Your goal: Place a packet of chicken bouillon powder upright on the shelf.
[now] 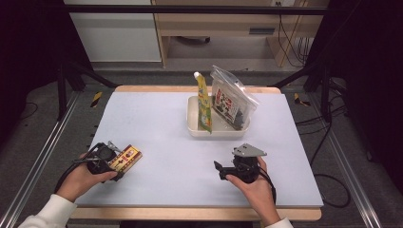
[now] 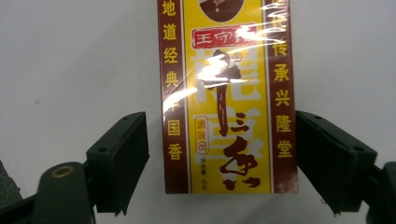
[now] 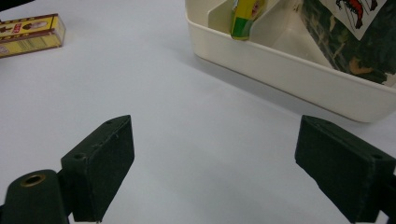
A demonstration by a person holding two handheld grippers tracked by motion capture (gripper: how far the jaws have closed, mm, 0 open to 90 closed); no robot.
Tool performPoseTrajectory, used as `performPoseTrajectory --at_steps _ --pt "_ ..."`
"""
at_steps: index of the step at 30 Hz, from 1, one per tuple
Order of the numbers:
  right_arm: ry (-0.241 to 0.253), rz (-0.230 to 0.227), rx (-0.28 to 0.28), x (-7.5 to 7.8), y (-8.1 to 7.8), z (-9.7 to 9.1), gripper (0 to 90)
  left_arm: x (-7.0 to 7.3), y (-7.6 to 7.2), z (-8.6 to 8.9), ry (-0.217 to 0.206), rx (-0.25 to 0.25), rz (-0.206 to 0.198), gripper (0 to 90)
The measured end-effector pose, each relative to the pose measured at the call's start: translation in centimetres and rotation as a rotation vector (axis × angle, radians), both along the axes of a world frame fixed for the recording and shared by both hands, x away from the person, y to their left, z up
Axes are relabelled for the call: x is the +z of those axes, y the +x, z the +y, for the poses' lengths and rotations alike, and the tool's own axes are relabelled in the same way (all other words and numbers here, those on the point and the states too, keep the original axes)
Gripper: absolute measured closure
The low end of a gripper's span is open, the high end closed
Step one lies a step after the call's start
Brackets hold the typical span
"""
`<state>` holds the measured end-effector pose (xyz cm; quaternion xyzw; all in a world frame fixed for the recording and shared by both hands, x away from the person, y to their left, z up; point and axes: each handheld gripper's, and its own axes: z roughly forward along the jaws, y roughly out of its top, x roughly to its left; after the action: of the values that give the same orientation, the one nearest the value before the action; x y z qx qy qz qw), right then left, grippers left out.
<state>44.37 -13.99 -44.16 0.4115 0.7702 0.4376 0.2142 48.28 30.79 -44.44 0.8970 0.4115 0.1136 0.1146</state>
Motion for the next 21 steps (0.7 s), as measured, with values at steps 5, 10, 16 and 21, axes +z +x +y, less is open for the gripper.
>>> performPoseTrajectory --at_steps 5,10,16,21 --pt "0.002 -0.005 0.003 0.1 -0.1 0.0 12.5 0.0 0.0 -0.4 0.011 -0.017 0.015 29.8" --pt "0.012 -0.017 -0.001 0.3 -0.2 0.1 13.1 0.8 -0.4 -1.0 0.008 -0.04 -0.043 32.3" --pt "0.02 -0.025 0.014 0.6 -0.1 0.9 13.2 2.1 -0.8 -3.0 -0.005 -0.115 -0.146 32.5" --pt "0.032 -0.014 0.037 0.8 0.0 1.6 11.4 3.0 -0.9 -6.1 -0.067 -0.203 -0.238 32.5"
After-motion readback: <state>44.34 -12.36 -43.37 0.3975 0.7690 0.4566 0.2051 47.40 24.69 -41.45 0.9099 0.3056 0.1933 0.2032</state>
